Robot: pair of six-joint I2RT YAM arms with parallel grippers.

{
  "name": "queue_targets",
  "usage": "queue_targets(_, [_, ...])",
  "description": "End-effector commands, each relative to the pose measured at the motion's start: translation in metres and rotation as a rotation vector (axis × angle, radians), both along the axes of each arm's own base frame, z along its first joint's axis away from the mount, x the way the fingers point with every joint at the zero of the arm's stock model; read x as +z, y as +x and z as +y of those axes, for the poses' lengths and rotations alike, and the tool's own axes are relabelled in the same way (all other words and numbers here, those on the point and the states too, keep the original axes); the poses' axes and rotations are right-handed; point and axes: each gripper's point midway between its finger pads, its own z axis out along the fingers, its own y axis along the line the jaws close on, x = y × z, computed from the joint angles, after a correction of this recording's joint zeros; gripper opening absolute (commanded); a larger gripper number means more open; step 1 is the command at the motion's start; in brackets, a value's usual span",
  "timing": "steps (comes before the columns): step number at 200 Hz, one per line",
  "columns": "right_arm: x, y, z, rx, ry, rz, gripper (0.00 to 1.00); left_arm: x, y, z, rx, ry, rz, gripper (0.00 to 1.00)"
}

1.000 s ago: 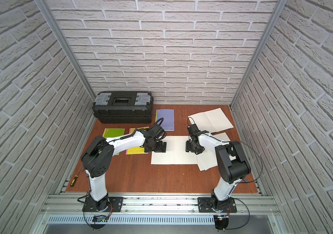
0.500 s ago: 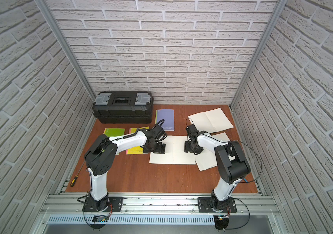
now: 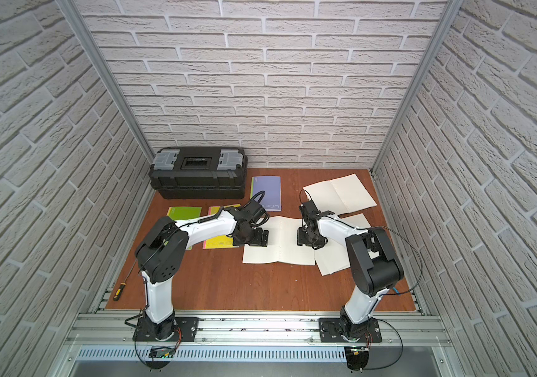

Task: Close the notebook
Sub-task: Close the notebook at the center of the board.

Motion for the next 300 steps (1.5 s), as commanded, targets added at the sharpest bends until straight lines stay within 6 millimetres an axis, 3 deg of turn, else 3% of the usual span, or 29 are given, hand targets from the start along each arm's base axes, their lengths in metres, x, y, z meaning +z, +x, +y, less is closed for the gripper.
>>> queue_targets(1, [-0.013, -0.018, 0.014, 0.017, 0.049, 0.070, 0.62, 0.014, -0.001, -0.017, -0.012, -0.117, -0.004, 0.98])
queue_targets(52, [-0.014, -0.018, 0.015, 0.020, 0.048, 0.072, 0.62, 0.031, 0.002, -0.011, 0.006, -0.140, -0.030, 0.98])
queue_targets(300, [-0.014, -0.018, 0.014, 0.019, 0.042, 0.072, 0.61, 0.062, -0.001, -0.015, 0.031, -0.303, -0.057, 0.97])
